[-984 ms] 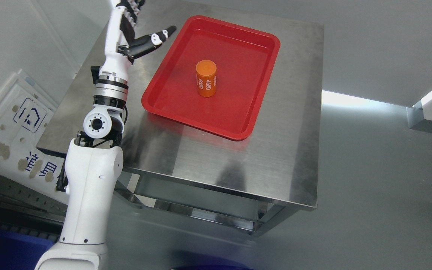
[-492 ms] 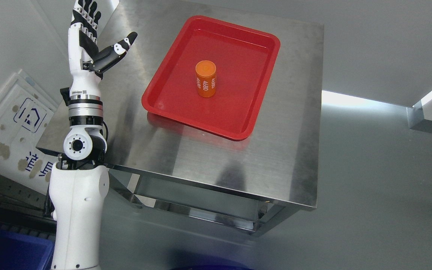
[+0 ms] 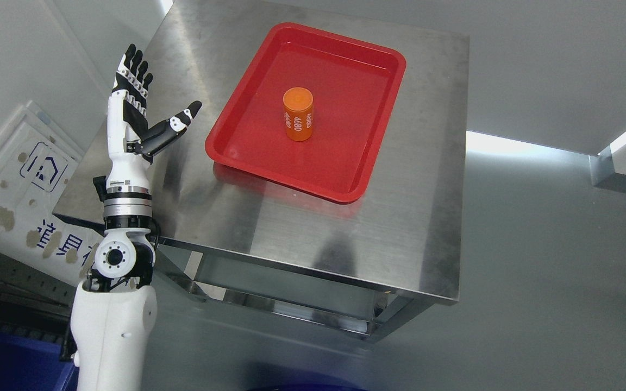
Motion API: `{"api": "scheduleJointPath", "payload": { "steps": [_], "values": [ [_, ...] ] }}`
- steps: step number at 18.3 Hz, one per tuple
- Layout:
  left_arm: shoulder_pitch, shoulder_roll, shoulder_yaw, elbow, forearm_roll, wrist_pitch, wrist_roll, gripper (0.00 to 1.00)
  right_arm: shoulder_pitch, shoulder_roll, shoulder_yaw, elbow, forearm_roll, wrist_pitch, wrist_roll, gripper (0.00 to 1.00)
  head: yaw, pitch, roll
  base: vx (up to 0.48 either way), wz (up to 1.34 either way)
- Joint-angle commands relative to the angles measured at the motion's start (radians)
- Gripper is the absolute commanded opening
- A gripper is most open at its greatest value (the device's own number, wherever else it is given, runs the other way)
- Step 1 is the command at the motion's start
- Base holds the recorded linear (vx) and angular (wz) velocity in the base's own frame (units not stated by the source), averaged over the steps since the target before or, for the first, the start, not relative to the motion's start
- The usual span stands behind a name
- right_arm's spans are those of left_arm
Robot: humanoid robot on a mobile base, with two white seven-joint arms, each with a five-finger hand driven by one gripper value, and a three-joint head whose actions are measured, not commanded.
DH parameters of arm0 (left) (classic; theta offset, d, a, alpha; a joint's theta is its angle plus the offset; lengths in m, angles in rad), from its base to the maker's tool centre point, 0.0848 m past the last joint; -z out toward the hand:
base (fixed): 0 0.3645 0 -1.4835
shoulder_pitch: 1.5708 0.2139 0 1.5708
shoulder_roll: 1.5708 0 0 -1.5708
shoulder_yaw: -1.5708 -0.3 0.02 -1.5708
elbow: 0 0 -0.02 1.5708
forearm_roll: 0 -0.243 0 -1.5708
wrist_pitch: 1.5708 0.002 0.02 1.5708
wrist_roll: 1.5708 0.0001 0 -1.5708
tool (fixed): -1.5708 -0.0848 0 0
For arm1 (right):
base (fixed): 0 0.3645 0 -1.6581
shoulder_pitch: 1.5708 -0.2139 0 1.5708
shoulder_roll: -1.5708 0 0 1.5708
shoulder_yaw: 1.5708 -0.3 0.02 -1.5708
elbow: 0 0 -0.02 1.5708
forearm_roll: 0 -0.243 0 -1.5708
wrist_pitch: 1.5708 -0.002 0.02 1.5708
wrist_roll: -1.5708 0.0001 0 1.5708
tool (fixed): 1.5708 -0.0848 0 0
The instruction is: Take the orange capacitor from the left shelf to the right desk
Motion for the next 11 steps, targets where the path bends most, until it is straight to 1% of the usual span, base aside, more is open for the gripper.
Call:
{"api": "scheduleJointPath", "payload": {
  "steps": [1,2,3,4,6,11],
  "values": [
    [0.039,0.017,-0.020,-0.041,-0.023,0.015,-0.003,0.89,-0.002,-0.017,-0.011,-0.034,0.000,0.000,0.001,1.00,0.0000,0.000,0.000,0.000,0.00],
    [0.037,0.017,-0.020,-0.041,-0.032,0.044,-0.003,0.91,-0.002,-0.017,-0.011,-0.034,0.000,0.000,0.001,1.00,0.0000,0.000,0.000,0.000,0.00],
    [0.037,0.017,-0.020,-0.041,-0.038,0.068,-0.003,0.96,-0.002,-0.017,-0.011,-0.034,0.000,0.000,0.001,1.00,0.0000,0.000,0.000,0.000,0.00],
    [0.036,0.030,-0.020,-0.041,-0.040,0.085,-0.003,0.99,-0.002,-0.017,-0.011,-0.034,0.000,0.000,-0.001,1.00,0.0000,0.000,0.000,0.000,0.00],
    [0.031,0.055,-0.020,-0.041,-0.040,0.093,-0.001,1.00,-0.002,-0.017,-0.011,-0.034,0.000,0.000,0.001,1.00,0.0000,0.000,0.000,0.000,0.00],
    [0.013,0.051,-0.020,-0.041,-0.040,0.108,-0.004,1.00,-0.002,-0.017,-0.011,-0.034,0.000,0.000,0.001,1.00,0.0000,0.000,0.000,0.000,0.00]
  ]
}}
